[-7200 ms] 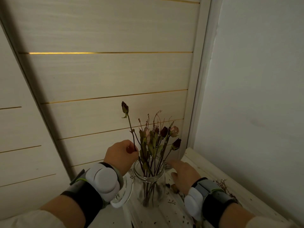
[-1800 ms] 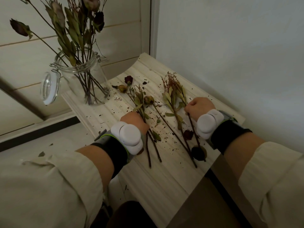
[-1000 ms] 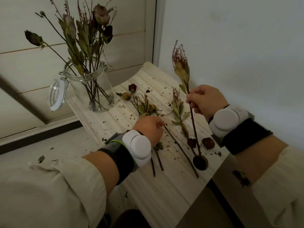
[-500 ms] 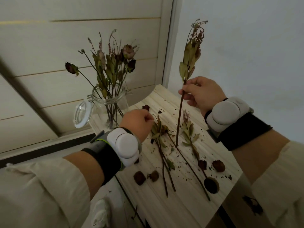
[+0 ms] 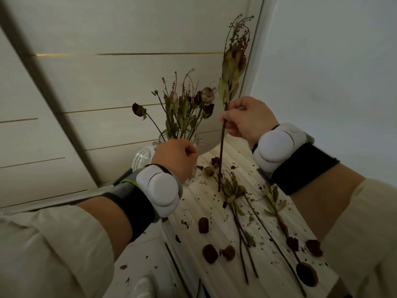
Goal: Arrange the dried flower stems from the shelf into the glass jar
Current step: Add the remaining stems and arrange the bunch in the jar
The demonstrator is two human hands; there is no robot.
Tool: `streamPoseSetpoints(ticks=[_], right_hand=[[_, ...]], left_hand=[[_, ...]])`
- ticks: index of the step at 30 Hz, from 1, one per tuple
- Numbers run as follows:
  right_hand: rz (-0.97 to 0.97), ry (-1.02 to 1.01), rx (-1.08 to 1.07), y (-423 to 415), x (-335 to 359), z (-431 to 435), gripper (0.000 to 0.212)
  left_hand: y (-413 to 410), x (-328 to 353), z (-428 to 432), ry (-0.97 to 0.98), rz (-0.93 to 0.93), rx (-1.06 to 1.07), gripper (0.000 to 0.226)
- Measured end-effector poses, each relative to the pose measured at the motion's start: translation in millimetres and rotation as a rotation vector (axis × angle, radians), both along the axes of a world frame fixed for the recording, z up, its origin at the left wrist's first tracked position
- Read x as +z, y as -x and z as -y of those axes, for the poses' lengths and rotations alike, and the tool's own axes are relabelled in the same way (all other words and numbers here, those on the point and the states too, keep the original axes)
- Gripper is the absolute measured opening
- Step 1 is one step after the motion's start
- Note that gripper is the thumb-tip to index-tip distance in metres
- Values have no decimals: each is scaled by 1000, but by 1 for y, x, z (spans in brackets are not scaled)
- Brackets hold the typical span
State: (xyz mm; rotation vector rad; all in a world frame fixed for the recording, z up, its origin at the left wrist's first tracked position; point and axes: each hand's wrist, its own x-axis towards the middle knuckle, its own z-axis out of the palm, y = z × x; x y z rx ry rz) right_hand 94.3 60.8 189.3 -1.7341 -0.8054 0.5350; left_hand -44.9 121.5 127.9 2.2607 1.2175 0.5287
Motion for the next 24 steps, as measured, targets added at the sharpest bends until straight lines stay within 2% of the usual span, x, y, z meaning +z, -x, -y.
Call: streamPoseSetpoints(ticks=[9,13,18,24], right_hand=[[57,-29,-2,18,8,-43,10],[161,-51,-31,21,10,-65,21],[204,-59,-35,24,13,-81,8],[243,-93,-91,22,13,-95,27]], left_hand=[[19,-5,-36,-10,-23,145,26],[21,-5,-46,-43,-54,212,42],[23,-7,-53,-20,-81,216,50],[21,-9,-58,21,-86,189,57]])
